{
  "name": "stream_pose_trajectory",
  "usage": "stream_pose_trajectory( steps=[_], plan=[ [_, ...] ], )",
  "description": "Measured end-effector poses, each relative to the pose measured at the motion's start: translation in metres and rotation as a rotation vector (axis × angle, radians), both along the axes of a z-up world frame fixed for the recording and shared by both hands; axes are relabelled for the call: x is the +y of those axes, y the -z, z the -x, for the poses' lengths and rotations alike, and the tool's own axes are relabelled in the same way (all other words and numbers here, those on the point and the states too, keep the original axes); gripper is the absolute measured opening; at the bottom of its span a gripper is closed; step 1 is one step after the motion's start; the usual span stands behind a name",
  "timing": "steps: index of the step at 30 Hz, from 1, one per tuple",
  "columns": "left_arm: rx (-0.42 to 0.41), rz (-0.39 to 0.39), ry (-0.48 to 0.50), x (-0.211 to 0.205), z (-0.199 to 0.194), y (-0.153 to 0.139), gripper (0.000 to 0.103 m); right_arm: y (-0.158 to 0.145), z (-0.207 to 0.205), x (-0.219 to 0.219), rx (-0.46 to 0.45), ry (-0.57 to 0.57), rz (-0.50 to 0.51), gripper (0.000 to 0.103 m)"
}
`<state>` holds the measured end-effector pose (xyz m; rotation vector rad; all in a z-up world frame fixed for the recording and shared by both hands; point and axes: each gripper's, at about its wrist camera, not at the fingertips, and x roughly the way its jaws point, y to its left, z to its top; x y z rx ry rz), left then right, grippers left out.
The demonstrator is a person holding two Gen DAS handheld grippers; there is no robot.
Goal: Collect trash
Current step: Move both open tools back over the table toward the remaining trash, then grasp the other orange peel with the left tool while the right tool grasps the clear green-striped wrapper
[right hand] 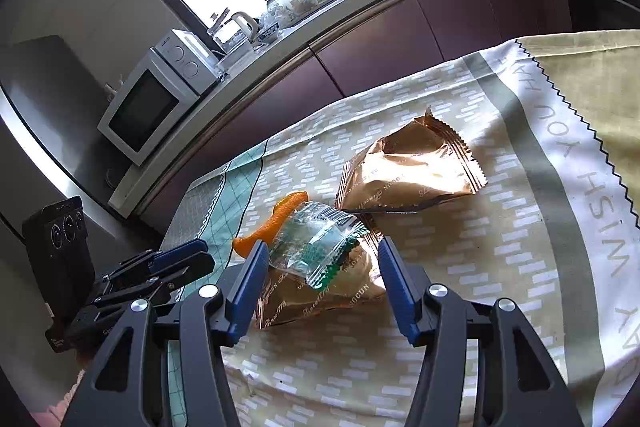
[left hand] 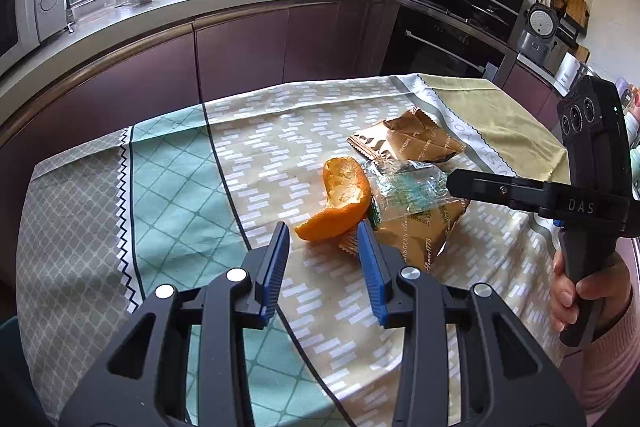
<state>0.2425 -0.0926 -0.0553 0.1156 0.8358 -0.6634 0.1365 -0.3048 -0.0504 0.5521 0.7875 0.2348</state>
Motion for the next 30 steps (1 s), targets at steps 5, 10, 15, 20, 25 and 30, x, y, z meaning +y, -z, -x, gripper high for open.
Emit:
stream_pose_trajectory(
  steps=[5, 10, 15, 20, 25, 30],
  plan=[
    [0.002, -0.033, 0.021, -0.012, -0.003, 0.008, 0.036, 0.003, -0.007, 0.006, 0.012, -0.018, 0.002, 0.055],
    [0.006, -0.055, 0.050, -0.020, -0.003, 0.014, 0.028, 0.008, -0.011, 0.009, 0.026, -0.029, 0.004, 0.041],
    [0.025, -0.051, 0.061, -0.022, -0.002, 0.017, 0.007, 0.010, -0.008, 0.009, 0.025, -0.037, -0.003, 0.029],
    [0.020, -0.036, 0.049, -0.016, 0.000, 0.015, 0.004, 0.008, -0.002, 0.007, 0.011, -0.035, -0.012, 0.023],
    [-0.034, -0.027, 0.027, -0.006, 0.004, 0.005, 0.013, 0.003, 0.006, 0.004, -0.014, -0.037, -0.022, 0.021],
    [-0.048, -0.060, 0.003, -0.009, -0.003, 0.005, 0.030, 0.000, 0.011, 0.002, -0.027, -0.040, -0.029, 0.021]
  ],
)
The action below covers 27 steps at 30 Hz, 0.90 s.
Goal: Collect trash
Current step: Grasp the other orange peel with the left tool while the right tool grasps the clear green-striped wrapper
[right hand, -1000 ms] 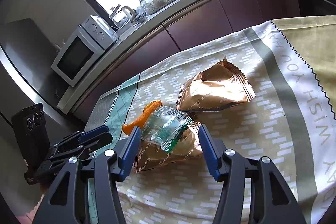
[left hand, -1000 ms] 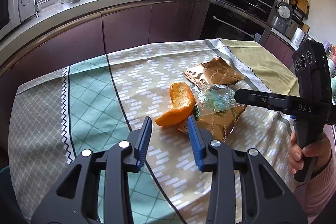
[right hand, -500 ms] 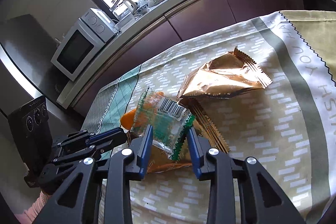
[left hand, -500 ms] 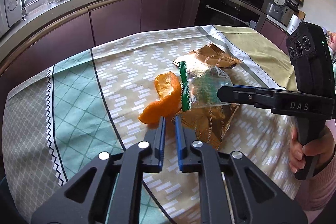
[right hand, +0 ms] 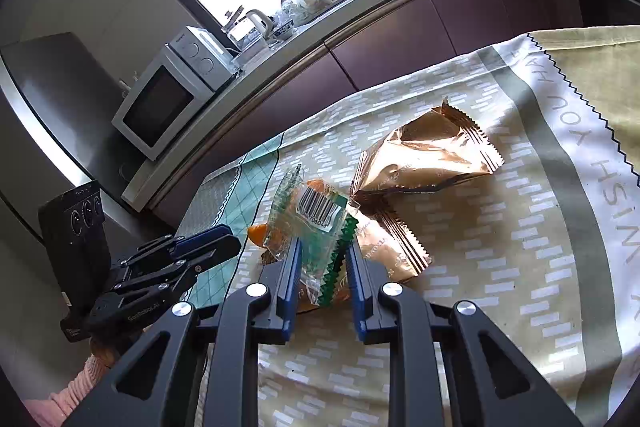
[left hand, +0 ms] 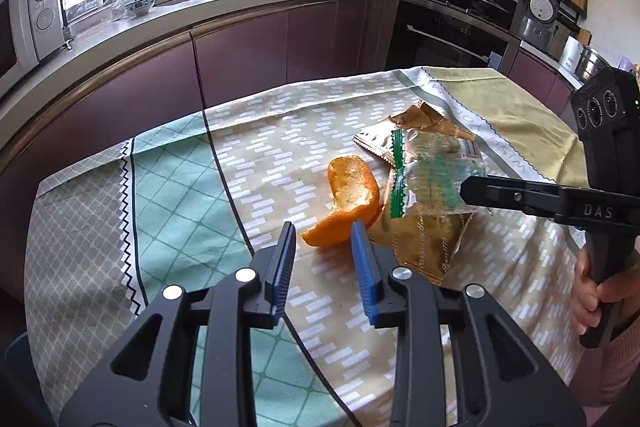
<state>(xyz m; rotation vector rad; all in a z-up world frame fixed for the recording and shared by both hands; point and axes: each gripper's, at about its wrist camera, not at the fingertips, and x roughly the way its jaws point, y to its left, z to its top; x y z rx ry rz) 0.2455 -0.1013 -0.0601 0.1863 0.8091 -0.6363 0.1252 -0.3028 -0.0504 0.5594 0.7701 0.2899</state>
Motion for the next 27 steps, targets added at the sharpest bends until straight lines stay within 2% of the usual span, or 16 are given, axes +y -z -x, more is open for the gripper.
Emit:
stream_pose_trajectory(
  steps=[7, 8, 10, 14, 15, 23, 25, 27],
  plan=[
    [0.042, -0.030, 0.023, -0.015, -0.008, 0.013, 0.028, 0.002, 0.001, -0.002, 0.006, -0.003, -0.007, 0.021],
    [0.045, -0.029, 0.024, -0.016, -0.009, 0.014, 0.026, 0.003, 0.001, -0.002, 0.006, -0.003, -0.007, 0.021],
    [0.062, -0.018, 0.034, -0.016, -0.009, 0.016, 0.013, 0.003, 0.001, -0.002, 0.007, -0.005, -0.009, 0.021],
    [0.063, -0.008, 0.039, -0.016, -0.005, 0.016, 0.001, 0.004, 0.001, -0.001, 0.007, -0.009, -0.011, 0.020],
    [0.067, 0.000, 0.040, -0.015, -0.004, 0.015, 0.001, 0.004, 0.001, -0.001, 0.005, -0.009, -0.012, 0.019],
    [0.046, 0.019, 0.051, -0.013, 0.004, 0.007, 0.003, 0.001, 0.002, 0.002, -0.011, -0.011, -0.015, 0.019],
    [0.029, 0.007, 0.049, -0.016, 0.003, 0.005, 0.023, 0.001, 0.003, 0.002, -0.013, -0.010, -0.019, 0.019],
    [0.016, -0.006, 0.052, -0.020, 0.001, 0.004, 0.028, 0.003, 0.004, 0.001, -0.012, -0.006, -0.021, 0.019]
  ],
)
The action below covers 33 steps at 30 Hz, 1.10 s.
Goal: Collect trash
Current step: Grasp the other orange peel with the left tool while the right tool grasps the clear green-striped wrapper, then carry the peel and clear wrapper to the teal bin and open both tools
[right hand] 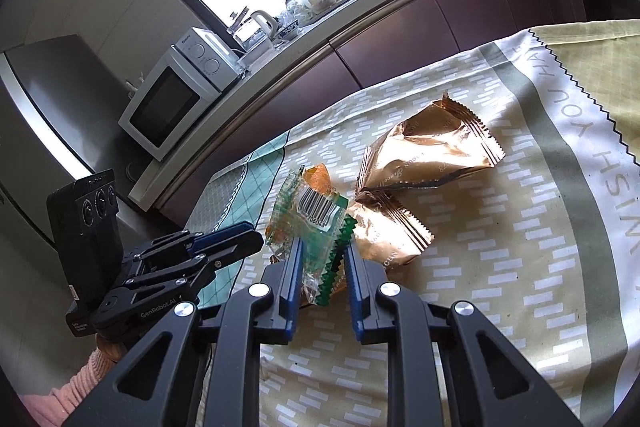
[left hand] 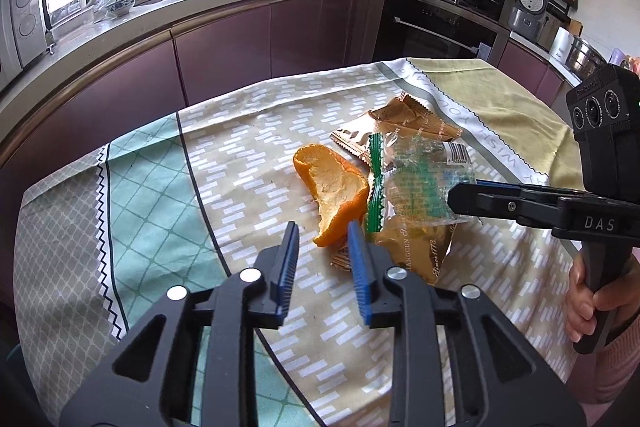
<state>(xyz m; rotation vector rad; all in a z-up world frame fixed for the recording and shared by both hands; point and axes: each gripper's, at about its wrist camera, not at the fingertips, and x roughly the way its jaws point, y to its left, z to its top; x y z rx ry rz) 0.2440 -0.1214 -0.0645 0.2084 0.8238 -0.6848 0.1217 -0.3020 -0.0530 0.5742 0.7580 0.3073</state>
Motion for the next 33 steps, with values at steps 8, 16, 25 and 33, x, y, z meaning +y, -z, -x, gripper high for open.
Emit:
stream_pose_trajectory(
  steps=[8, 16, 25, 33],
  plan=[
    [0.036, -0.027, 0.047, -0.019, -0.005, 0.009, 0.012, 0.005, 0.000, -0.008, 0.007, 0.006, -0.009, 0.019],
    [-0.019, -0.030, 0.036, -0.015, 0.013, 0.000, 0.008, 0.001, 0.002, -0.008, -0.007, 0.003, -0.013, 0.019],
    [-0.058, 0.040, -0.067, 0.052, 0.029, -0.030, 0.006, -0.015, 0.005, 0.013, -0.045, -0.054, -0.011, 0.019],
    [-0.078, 0.107, -0.191, 0.138, 0.058, -0.053, 0.006, -0.026, 0.004, 0.073, -0.063, -0.202, 0.001, 0.019]
  ],
)
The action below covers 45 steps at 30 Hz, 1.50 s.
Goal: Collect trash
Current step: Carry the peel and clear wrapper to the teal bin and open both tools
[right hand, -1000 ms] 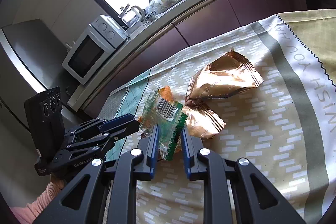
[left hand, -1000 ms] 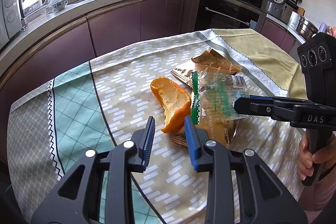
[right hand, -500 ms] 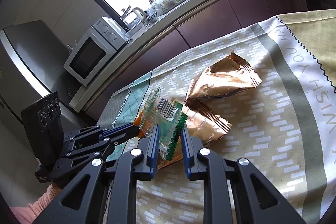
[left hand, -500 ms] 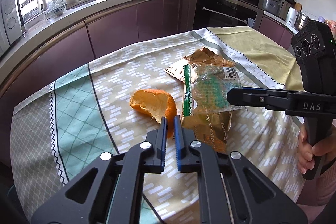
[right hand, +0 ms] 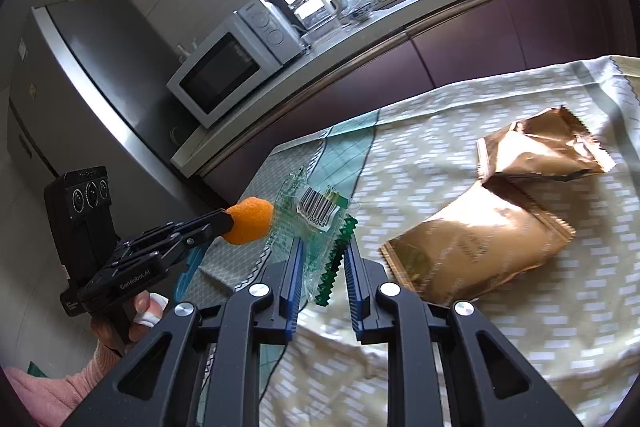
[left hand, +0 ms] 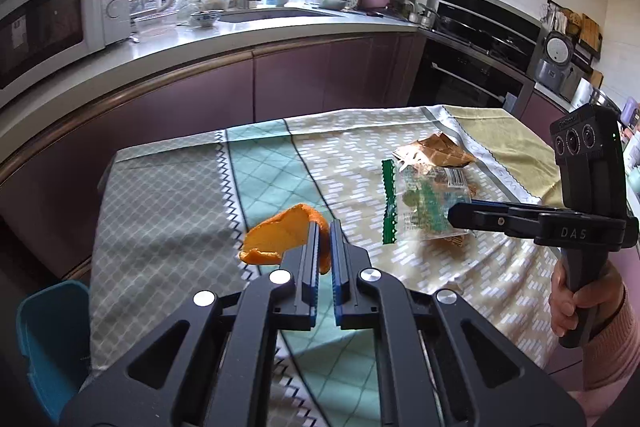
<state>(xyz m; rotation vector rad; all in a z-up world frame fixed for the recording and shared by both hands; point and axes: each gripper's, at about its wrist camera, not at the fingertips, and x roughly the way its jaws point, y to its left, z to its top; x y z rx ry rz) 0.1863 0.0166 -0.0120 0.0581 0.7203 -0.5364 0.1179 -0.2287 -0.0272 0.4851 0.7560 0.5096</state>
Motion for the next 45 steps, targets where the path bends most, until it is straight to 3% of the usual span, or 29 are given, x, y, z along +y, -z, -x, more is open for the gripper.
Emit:
stream_pose_trajectory(
  steps=[14, 23, 35, 45],
  plan=[
    [-0.048, 0.022, -0.296, 0.184, 0.049, -0.031, 0.006, -0.011, -0.020, 0.160, -0.007, -0.341, 0.042, 0.019],
    [0.011, 0.019, -0.441, 0.276, 0.052, -0.008, 0.006, -0.011, -0.030, 0.260, 0.003, -0.495, 0.119, 0.019],
    [0.140, 0.033, -0.504, 0.308, 0.012, 0.063, 0.006, 0.008, -0.053, 0.339, 0.057, -0.551, 0.251, 0.020],
    [0.217, 0.059, -0.533, 0.318, -0.018, 0.100, 0.007, 0.024, -0.071, 0.364, 0.115, -0.525, 0.315, 0.027]
  ],
)
